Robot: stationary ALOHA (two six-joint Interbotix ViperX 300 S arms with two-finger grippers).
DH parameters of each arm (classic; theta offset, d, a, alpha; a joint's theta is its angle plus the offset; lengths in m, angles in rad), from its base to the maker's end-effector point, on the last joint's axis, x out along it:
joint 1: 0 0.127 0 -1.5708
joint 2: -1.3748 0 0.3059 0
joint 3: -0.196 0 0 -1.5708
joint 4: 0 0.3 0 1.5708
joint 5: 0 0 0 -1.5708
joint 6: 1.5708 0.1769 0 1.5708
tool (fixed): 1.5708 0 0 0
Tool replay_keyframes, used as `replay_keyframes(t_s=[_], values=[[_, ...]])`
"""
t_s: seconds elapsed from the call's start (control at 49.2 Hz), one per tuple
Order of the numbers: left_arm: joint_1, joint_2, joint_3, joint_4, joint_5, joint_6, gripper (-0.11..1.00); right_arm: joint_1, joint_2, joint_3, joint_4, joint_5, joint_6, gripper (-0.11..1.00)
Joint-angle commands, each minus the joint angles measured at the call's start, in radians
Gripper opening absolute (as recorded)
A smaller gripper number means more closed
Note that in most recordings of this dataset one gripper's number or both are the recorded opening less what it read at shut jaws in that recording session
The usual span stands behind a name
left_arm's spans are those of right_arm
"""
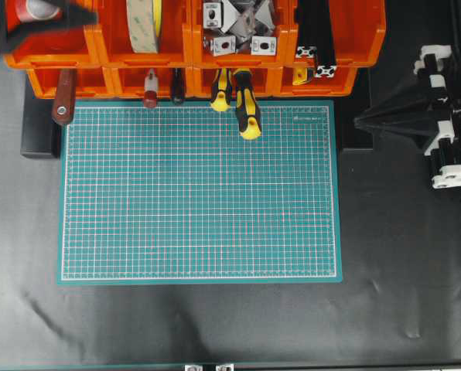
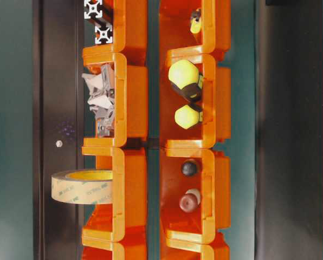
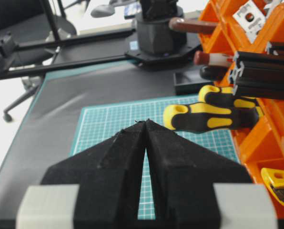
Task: Pick foam from container rack with left arm.
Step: 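Move the left gripper up toward the top-left bin of the orange rack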
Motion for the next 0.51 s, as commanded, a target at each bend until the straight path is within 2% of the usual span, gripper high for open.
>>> replay_keyframes(t_s=[0.0,0.122,0.325,0.406,0.488], values=[[0.037,0.028,-0.075,0.005,0.087,-0.009,0.00,0.012,0.006,-0.031,0.002,-0.017,0.002,0.00],[0.072,0.048,-0.095,0.005,0.120,-0.005,0.00,0.026,0.006,-0.031,0.002,-0.017,0.000,0.00],[0.077,0.058,-0.095,0.005,0.123,0.002,0.02,0.032,0.006,-0.029,0.000,-0.017,-0.006,0.00],[0.077,0.057,-0.087,0.005,0.127,0.003,0.11,0.032,0.006,-0.029,-0.002,-0.014,-0.006,0.00],[0.075,0.054,-0.081,0.003,0.135,0.003,0.31,0.032,0.006,-0.028,-0.002,-0.005,-0.006,0.00]])
